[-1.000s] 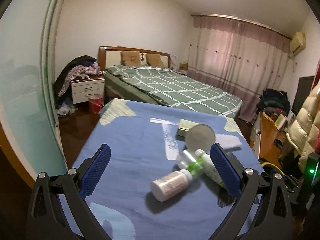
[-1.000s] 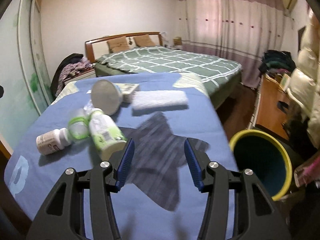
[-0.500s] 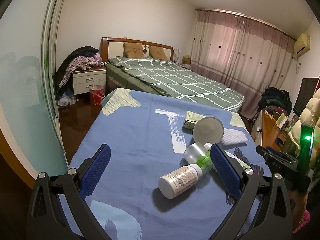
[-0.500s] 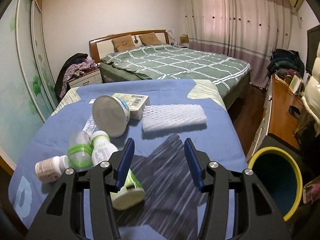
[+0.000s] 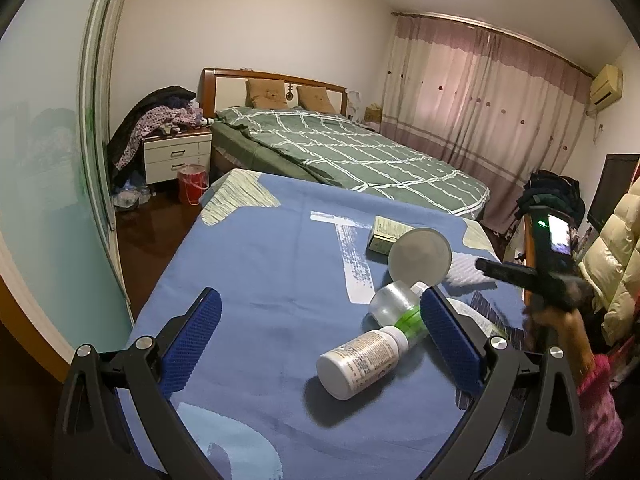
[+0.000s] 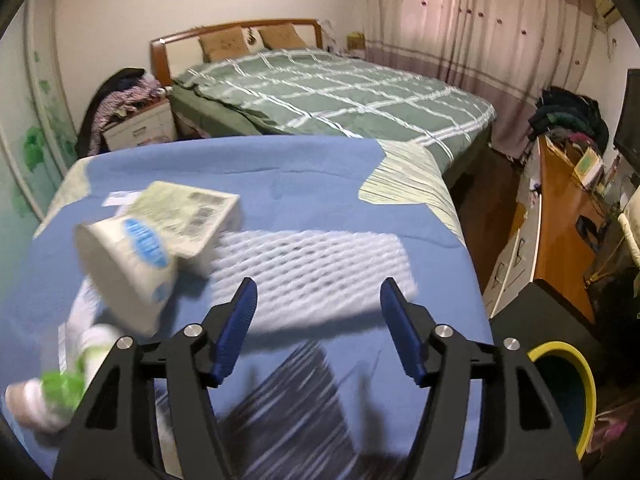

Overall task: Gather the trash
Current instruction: 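Move both grippers back over the items on the bed, then grasp the white foam net with the right gripper and lift, then carry the foam net to the bin and open the right gripper, then grasp the white pill bottle with the left gripper and lift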

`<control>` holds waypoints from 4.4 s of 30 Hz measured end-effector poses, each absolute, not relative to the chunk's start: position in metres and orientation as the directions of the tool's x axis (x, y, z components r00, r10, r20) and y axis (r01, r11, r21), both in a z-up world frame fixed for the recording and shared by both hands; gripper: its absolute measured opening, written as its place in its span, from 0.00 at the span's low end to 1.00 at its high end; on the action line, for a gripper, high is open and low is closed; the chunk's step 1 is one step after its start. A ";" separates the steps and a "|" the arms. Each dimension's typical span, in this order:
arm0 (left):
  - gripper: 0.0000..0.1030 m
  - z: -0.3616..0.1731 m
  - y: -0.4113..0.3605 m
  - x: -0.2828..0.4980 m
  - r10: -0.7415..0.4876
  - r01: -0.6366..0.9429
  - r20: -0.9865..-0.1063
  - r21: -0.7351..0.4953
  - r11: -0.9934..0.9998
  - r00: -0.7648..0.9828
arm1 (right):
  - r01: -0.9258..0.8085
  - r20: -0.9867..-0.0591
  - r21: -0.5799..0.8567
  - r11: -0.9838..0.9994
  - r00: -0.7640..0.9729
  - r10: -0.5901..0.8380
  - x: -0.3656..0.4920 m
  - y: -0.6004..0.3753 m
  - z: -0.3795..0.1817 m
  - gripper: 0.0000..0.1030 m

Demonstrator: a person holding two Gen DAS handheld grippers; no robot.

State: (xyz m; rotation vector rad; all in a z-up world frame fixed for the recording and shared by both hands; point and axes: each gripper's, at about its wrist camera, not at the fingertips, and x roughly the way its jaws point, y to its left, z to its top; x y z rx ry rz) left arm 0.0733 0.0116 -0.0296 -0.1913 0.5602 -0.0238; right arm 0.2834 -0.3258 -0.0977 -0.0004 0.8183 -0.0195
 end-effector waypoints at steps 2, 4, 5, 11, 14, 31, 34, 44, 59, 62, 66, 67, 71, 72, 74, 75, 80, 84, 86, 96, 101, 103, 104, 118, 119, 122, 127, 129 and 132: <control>0.95 -0.031 0.010 0.076 -0.076 -0.029 -0.529 -0.187 0.982 0.845 | 0.032 -0.743 -0.024 0.999 0.668 -0.039 0.297 -0.329 -0.106 0.65; 0.95 -0.032 0.010 0.078 -0.076 -0.029 -0.531 -0.188 0.982 0.844 | 0.032 -0.765 -0.044 0.999 0.641 -0.054 0.311 -0.329 -0.116 0.68; 0.95 -0.033 0.010 0.078 -0.077 -0.030 -0.532 -0.189 0.982 0.843 | 0.030 -0.780 -0.043 0.999 0.624 -0.052 0.317 -0.330 -0.122 0.69; 0.95 -0.039 0.008 0.085 -0.086 -0.027 -0.546 -0.195 0.980 0.833 | 0.035 -0.791 0.008 0.999 0.612 -0.015 0.327 -0.340 -0.134 0.81; 0.95 -0.043 0.005 0.090 -0.098 -0.023 -0.555 -0.206 0.978 0.826 | 0.010 -0.784 -0.032 0.999 0.620 -0.031 0.323 -0.336 -0.137 0.75; 0.95 -0.041 0.001 0.093 -0.120 0.000 -0.554 -0.212 0.977 0.824 | 0.032 -0.727 0.068 0.997 0.686 0.028 0.265 -0.347 -0.106 0.22; 0.95 -0.041 -0.004 0.093 -0.129 0.013 -0.554 -0.208 0.978 0.822 | 0.038 -0.695 0.080 0.996 0.719 0.028 0.238 -0.355 -0.091 0.22; 0.95 -0.043 -0.030 0.093 -0.170 0.071 -0.563 -0.193 0.979 0.809 | 0.150 -0.629 0.137 0.979 0.777 -0.031 0.154 -0.418 -0.071 0.23; 0.95 -0.043 -0.061 0.085 -0.190 0.115 -0.581 -0.163 0.980 0.792 | 0.442 -0.677 0.156 0.883 0.699 -0.230 0.076 -0.532 -0.119 0.28; 0.95 -0.044 -0.064 0.085 -0.188 0.116 -0.585 -0.159 0.980 0.789 | 0.458 -0.694 0.147 0.877 0.679 -0.239 0.079 -0.542 -0.126 0.31; 0.95 -0.046 -0.066 0.086 -0.188 0.117 -0.590 -0.158 0.981 0.785 | 0.472 -0.715 0.126 0.873 0.653 -0.250 0.081 -0.551 -0.135 0.40; 0.95 -0.046 -0.066 0.088 -0.189 0.117 -0.591 -0.158 0.981 0.784 | 0.475 -0.721 0.118 0.872 0.645 -0.253 0.083 -0.552 -0.137 0.41; 0.95 -0.048 -0.065 0.090 -0.189 0.116 -0.598 -0.158 0.981 0.779 | 0.483 -0.742 0.090 0.871 0.616 -0.265 0.095 -0.553 -0.148 0.44; 0.95 -0.049 -0.065 0.090 -0.189 0.115 -0.600 -0.160 0.980 0.778 | 0.483 -0.747 0.086 0.871 0.610 -0.264 0.098 -0.553 -0.151 0.45; 0.95 -0.051 -0.064 0.092 -0.188 0.112 -0.604 -0.162 0.981 0.775 | 0.484 -0.755 0.076 0.872 0.599 -0.267 0.100 -0.554 -0.156 0.47; 0.95 -0.052 -0.063 0.092 -0.188 0.110 -0.606 -0.163 0.980 0.773 | 0.486 -0.759 0.068 0.871 0.592 -0.271 0.102 -0.554 -0.158 0.48; 0.95 -0.055 -0.060 0.094 -0.187 0.105 -0.611 -0.168 0.980 0.769 | 0.491 -0.767 0.050 0.870 0.576 -0.281 0.107 -0.555 -0.162 0.55; 0.95 -0.057 -0.057 0.096 -0.181 0.096 -0.613 -0.169 0.981 0.770 | 0.491 -0.749 0.066 0.869 0.600 -0.282 0.100 -0.552 -0.152 0.55; 0.95 -0.059 -0.055 0.096 -0.175 0.089 -0.616 -0.168 0.982 0.768 | 0.483 -0.729 0.074 0.873 0.623 -0.282 0.094 -0.547 -0.143 0.55; 0.95 -0.091 -0.048 0.103 -0.174 0.077 -0.672 -0.172 0.982 0.720 | 0.431 -0.659 0.094 0.898 0.702 -0.268 0.075 -0.520 -0.110 0.60; 0.95 -0.109 -0.046 0.113 -0.180 0.068 -0.702 -0.185 0.980 0.689 | 0.418 -0.656 0.097 0.903 0.709 -0.258 0.078 -0.516 -0.107 0.61; 0.95 -0.113 -0.047 0.117 -0.172 0.063 -0.709 -0.178 0.982 0.684 | 0.416 -0.660 0.097 0.904 0.707 -0.255 0.077 -0.512 -0.108 0.61; 0.95 -0.114 -0.047 0.119 -0.166 0.062 -0.709 -0.170 0.984 0.686 | 0.415 -0.661 0.098 0.905 0.707 -0.252 0.077 -0.511 -0.108 0.61; 0.95 -0.124 -0.053 0.146 -0.089 -0.069 -0.748 -0.178 0.982 0.658 | 0.400 -0.669 0.116 0.909 0.707 -0.226 0.083 -0.508 -0.117 0.61; 0.95 -0.124 -0.054 0.146 -0.084 -0.078 -0.748 -0.179 0.981 0.658 | 0.400 -0.670 0.119 0.909 0.708 -0.224 0.084 -0.508 -0.118 0.61; 0.95 -0.124 -0.060 0.152 -0.058 -0.097 -0.752 -0.161 0.982 0.657 | 0.399 -0.672 0.125 0.909 0.707 -0.218 0.083 -0.507 -0.120 0.61; 0.95 -0.129 -0.067 0.161 -0.020 -0.109 -0.763 -0.118 0.987 0.646 | 0.395 -0.679 0.135 0.909 0.705 -0.206 0.085 -0.507 -0.123 0.61; 0.95 -0.130 -0.068 0.163 -0.011 -0.109 -0.763 -0.107 0.988 0.646 | 0.394 -0.679 0.139 0.908 0.706 -0.202 0.085 -0.509 -0.123 0.61; 0.88 -0.133 -0.066 0.165 -0.020 -0.102 -0.762 -0.112 0.988 0.648 | 0.394 -0.680 0.142 0.908 0.705 -0.200 0.085 -0.509 -0.124 0.61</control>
